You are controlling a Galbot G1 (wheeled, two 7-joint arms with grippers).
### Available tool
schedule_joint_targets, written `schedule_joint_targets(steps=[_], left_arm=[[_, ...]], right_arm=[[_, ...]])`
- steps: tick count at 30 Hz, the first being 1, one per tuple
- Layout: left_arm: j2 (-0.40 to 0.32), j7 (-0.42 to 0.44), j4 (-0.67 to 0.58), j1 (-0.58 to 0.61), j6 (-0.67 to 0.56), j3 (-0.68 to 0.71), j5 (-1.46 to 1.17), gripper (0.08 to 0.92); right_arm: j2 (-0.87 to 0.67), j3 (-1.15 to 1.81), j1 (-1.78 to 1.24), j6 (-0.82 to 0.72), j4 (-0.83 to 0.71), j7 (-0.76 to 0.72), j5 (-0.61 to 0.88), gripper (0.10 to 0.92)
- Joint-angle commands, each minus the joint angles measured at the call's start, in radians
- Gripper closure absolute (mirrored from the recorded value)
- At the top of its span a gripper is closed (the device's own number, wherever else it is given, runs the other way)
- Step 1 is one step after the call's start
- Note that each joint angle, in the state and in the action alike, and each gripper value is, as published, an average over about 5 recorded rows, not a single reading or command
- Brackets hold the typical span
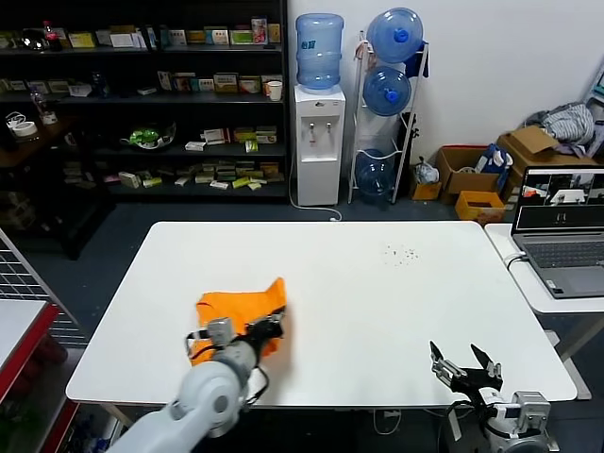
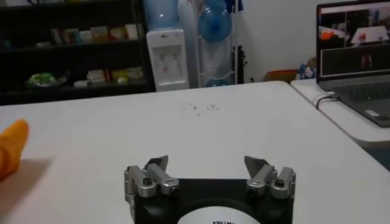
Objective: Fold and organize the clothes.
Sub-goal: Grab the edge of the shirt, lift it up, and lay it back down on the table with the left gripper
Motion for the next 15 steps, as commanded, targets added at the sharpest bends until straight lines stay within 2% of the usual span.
schedule_joint_targets(steps=[1, 15], left_arm=[[-0.346, -0.055, 0.224, -0.228, 0.018, 0.238, -0.010, 0.903], [-0.384, -0.055, 0.257, -0.216, 0.015, 0.257, 0.041, 0.903]], right_arm=[[0.034, 0.040, -0.044, 0.000, 0.011, -0.001, -0.008, 0.203], [0.021, 0.025, -0.021, 0.000, -0.009, -0.001, 0.003, 0.203]])
